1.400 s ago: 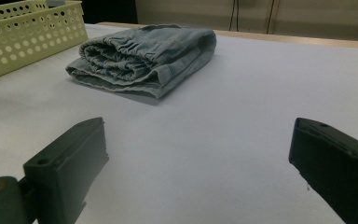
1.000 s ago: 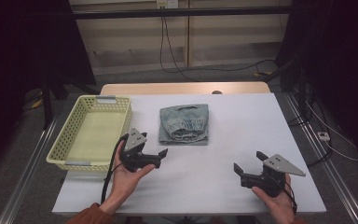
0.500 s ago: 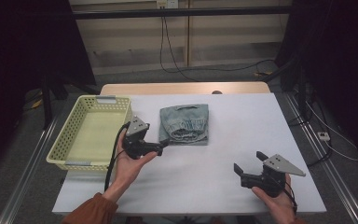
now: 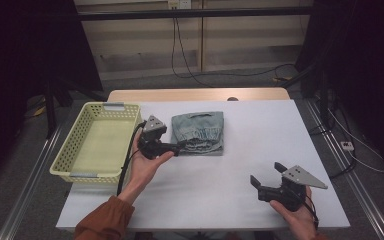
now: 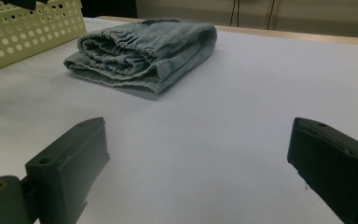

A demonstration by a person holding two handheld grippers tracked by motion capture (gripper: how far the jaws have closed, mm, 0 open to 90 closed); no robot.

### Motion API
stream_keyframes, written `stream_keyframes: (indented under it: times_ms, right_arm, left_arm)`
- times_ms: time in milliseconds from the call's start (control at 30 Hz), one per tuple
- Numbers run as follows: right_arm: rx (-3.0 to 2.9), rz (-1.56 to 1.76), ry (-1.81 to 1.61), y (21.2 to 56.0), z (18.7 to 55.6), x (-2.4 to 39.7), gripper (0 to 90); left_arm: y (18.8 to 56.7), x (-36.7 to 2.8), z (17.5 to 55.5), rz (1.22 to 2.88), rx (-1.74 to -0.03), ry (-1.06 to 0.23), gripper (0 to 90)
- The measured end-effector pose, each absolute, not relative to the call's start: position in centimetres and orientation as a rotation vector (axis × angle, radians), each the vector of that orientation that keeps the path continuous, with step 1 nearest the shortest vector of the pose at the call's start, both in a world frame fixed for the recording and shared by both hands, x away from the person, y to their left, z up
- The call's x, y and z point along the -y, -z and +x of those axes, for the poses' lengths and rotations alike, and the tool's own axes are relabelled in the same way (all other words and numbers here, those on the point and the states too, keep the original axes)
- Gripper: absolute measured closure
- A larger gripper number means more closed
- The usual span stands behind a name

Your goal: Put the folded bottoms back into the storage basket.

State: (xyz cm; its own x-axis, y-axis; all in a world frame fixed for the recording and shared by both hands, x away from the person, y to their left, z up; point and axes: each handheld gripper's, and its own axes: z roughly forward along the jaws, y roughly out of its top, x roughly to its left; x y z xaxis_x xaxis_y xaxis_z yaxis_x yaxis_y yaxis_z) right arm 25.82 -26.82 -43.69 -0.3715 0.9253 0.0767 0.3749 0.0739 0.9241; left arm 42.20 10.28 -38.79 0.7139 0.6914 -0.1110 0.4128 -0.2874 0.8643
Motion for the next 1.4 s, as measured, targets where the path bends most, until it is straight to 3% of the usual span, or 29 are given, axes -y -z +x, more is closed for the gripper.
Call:
stream_keyframes:
  times_ms: [600,1400]
  right_arm:
    - [-1.802,1.281,-1.292,43.6,25.8,26.8,5.9]
    - [-1.814,1.278,-1.286,43.7,25.8,26.7,5.7]
  left_arm:
    - [39.0,-9.0,47.1,1.916,-0.992,-0.325,9.6]
    - [43.8,-6.6,52.5,2.034,-1.168,-0.323,15.0]
